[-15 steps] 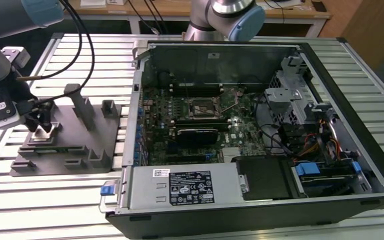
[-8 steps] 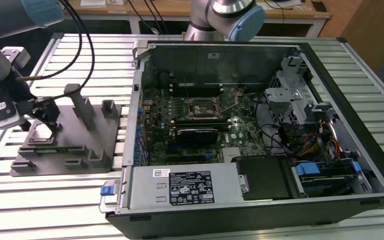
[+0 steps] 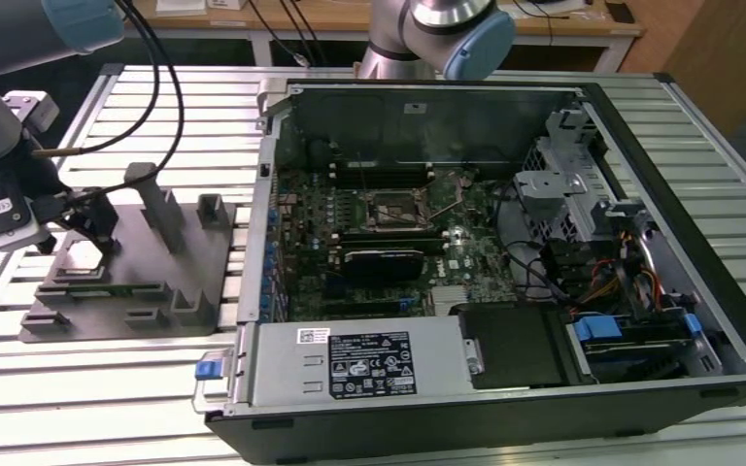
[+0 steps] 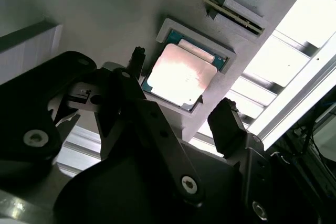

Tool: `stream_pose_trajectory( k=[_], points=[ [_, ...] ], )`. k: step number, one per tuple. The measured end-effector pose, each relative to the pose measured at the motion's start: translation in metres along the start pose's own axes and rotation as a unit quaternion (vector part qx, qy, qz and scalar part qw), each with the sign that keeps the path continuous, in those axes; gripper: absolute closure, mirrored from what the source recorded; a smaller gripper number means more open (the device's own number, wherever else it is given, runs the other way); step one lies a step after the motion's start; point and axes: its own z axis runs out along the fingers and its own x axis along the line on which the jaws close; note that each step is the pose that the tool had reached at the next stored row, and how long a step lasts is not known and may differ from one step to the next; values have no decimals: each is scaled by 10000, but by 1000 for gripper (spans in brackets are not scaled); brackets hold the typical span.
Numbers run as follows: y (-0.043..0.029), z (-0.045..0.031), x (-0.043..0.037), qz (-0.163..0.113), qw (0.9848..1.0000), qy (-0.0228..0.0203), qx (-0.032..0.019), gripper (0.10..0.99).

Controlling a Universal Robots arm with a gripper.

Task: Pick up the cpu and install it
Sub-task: 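Pick up the cpu and move it towards the insertion slot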

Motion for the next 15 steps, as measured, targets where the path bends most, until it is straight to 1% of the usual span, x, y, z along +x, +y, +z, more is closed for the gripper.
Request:
stream_pose_trajectory(
  k=[7, 12, 15],
  points=[
    [-1, 24, 0, -2, 10000, 0, 6, 322],
    [-3, 72, 2, -15, 10000, 0, 21, 322],
    [-4, 97, 3, -92, 10000, 2, 22, 322]
  ],
)
